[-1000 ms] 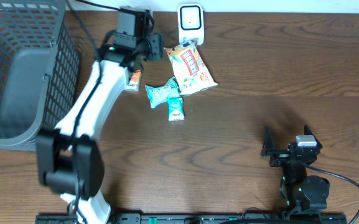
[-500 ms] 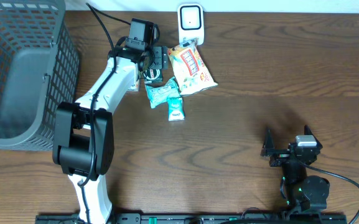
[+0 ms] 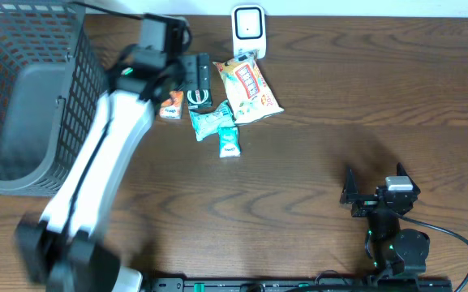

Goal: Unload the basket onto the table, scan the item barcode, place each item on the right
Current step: 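Lift the green tin to the scanner and release it beside the orange box, then retract the left gripper to the basket edge and hold it there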

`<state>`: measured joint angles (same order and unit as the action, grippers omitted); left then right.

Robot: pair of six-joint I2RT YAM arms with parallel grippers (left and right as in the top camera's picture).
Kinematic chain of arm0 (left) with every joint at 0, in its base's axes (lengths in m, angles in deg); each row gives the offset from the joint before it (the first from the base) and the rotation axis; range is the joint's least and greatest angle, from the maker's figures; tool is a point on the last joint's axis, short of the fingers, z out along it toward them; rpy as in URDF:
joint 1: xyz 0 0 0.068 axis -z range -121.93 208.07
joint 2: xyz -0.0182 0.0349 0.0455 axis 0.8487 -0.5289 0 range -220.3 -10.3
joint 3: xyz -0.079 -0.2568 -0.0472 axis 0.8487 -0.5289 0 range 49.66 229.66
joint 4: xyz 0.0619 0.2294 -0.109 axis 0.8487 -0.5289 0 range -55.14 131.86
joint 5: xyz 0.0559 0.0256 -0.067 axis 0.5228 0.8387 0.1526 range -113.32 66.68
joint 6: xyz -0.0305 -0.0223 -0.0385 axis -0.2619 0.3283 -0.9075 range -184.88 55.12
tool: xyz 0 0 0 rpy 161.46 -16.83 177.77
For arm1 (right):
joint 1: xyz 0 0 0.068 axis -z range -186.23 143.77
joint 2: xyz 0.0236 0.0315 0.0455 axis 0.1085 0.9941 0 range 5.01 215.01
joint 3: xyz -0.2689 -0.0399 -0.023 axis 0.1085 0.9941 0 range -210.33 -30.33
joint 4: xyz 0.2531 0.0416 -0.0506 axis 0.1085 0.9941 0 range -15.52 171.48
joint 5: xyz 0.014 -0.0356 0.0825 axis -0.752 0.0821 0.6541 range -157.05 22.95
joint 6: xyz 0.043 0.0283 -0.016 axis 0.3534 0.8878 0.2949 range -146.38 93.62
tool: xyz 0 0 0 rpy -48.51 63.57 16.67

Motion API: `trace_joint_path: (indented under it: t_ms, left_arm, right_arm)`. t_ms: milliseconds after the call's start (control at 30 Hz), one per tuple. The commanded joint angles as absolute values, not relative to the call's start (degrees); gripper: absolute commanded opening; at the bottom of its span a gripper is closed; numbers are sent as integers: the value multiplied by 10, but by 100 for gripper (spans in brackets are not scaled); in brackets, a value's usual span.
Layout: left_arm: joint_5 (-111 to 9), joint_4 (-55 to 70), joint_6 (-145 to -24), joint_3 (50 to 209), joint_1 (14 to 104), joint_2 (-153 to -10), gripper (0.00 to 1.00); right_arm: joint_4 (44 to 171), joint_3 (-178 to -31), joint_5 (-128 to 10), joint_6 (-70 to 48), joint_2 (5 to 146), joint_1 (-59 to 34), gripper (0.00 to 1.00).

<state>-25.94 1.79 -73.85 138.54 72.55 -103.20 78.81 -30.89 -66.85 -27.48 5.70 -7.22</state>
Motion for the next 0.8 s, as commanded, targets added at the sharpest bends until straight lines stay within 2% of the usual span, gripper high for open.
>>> trace_joint_path:
  t_ms: [0,200,467,767]
  left_arm:
    - [-253,-62,-735,1389,725,-962,98]
    - [-209,-182,-745,1389,706,-879,98]
    - [-210,-188,-819,1389,618,-798,98]
    - [-210,-224,-819,1389,612,-778,98]
  right_arm:
    - [789,-307,-669,-282,53,-74,99]
    - [789,-307,-669,-282,53,-74,99]
    - [789,-307,-669,-282,53,-74,99]
    - [789,-307,-669,-282,53,-74,99]
